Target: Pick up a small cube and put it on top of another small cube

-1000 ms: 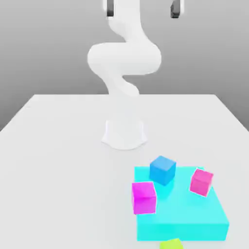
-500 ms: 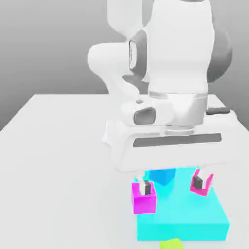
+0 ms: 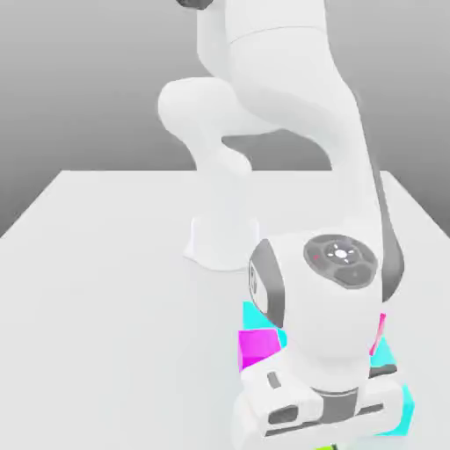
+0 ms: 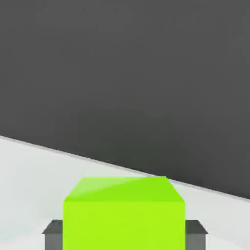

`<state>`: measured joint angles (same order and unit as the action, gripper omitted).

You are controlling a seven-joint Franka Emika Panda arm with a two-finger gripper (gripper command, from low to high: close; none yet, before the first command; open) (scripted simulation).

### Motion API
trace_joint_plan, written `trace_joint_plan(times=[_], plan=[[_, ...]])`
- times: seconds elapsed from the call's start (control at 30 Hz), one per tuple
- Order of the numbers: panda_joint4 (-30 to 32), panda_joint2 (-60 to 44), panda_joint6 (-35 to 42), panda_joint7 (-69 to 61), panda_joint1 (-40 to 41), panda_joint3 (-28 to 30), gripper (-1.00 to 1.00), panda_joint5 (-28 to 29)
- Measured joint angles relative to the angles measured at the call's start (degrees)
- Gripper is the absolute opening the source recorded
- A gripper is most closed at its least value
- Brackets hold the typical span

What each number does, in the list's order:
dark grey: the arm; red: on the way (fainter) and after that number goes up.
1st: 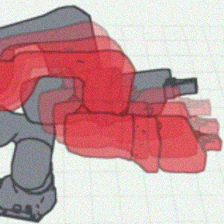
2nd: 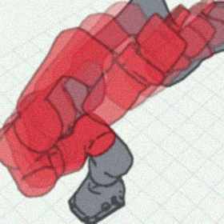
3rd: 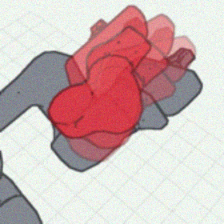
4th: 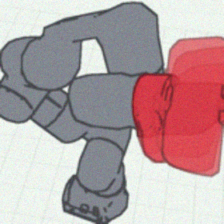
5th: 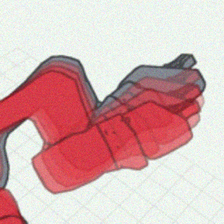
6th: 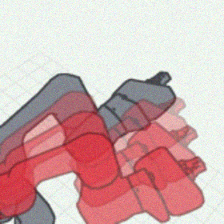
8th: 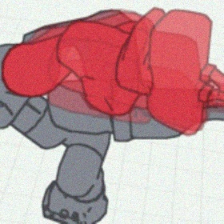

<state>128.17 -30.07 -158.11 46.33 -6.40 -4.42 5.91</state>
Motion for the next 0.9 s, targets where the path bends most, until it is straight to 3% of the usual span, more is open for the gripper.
trace_joint_plan(times=[0.23, 0.9], plan=[[2.49, 8.64, 6.19, -0.7, 0.76, -1.23, -1.0, -1.42], [32.44, 50.29, 17.61, 7.83, -4.13, -3.78, -1.0, -9.68]])
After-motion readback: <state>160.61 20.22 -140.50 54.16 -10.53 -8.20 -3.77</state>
